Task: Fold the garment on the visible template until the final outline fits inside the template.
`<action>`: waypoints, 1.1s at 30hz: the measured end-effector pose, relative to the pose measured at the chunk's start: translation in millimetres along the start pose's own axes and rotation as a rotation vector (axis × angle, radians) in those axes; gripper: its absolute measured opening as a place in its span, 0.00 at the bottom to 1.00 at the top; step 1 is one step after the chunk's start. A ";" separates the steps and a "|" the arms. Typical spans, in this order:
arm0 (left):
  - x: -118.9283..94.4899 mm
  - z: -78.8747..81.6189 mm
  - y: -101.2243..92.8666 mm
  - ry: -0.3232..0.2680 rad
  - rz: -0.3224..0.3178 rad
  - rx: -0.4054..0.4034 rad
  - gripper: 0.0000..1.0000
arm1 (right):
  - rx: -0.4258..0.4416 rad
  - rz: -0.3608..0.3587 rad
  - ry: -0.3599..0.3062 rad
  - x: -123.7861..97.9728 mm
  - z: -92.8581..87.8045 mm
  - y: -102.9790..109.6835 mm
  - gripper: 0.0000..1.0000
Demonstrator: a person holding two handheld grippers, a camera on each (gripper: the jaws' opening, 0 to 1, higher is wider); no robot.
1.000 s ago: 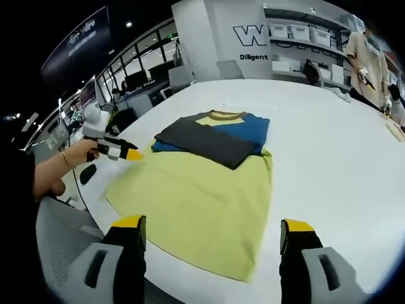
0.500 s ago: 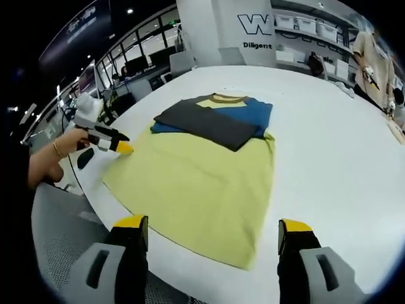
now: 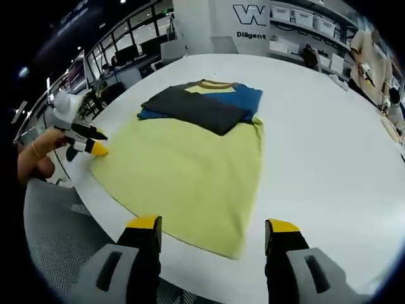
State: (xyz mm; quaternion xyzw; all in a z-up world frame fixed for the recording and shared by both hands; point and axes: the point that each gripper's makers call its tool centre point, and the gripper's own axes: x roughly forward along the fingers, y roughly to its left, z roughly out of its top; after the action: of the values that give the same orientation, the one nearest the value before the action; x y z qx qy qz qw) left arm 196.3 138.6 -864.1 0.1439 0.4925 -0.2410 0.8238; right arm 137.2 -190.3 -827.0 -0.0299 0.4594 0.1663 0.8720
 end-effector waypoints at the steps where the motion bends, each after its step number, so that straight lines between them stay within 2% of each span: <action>1: -1.5 -2.7 -1.9 0.013 -0.002 -0.006 0.39 | -0.004 -0.004 0.010 0.9 -2.1 -1.2 0.63; 4: -5.3 -9.5 -11.0 0.044 -0.016 0.009 0.38 | -0.013 -0.006 0.036 3.1 -7.3 -2.0 0.62; 9: -8.4 -16.7 -17.8 0.061 -0.006 0.011 0.37 | -0.017 -0.009 0.061 5.6 -11.6 -4.8 0.63; 13: -13.3 -24.0 -25.9 0.091 -0.027 -0.039 0.31 | -0.012 -0.008 0.072 7.3 -15.5 -5.6 0.62; 16: -14.9 -27.2 -29.8 0.092 -0.029 -0.049 0.29 | -0.001 -0.009 0.079 9.5 -17.9 -7.0 0.59; 20: -18.1 -31.1 -35.1 0.088 -0.053 -0.110 0.24 | 0.016 -0.018 0.110 12.2 -25.1 -9.8 0.44; 25: -20.0 -35.3 -36.8 0.085 -0.054 -0.135 0.20 | 0.045 -0.020 0.130 16.9 -31.0 -11.7 0.42; 33: -20.5 -39.2 -37.7 0.104 -0.036 -0.165 0.13 | 0.073 -0.037 0.163 20.7 -40.8 -15.7 0.25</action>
State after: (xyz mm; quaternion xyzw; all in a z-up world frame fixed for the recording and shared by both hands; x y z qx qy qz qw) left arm 138.8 130.6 -864.6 0.0789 0.5554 -0.2065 0.8017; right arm 120.7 -208.1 -868.8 -0.0203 0.5340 0.1302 0.8351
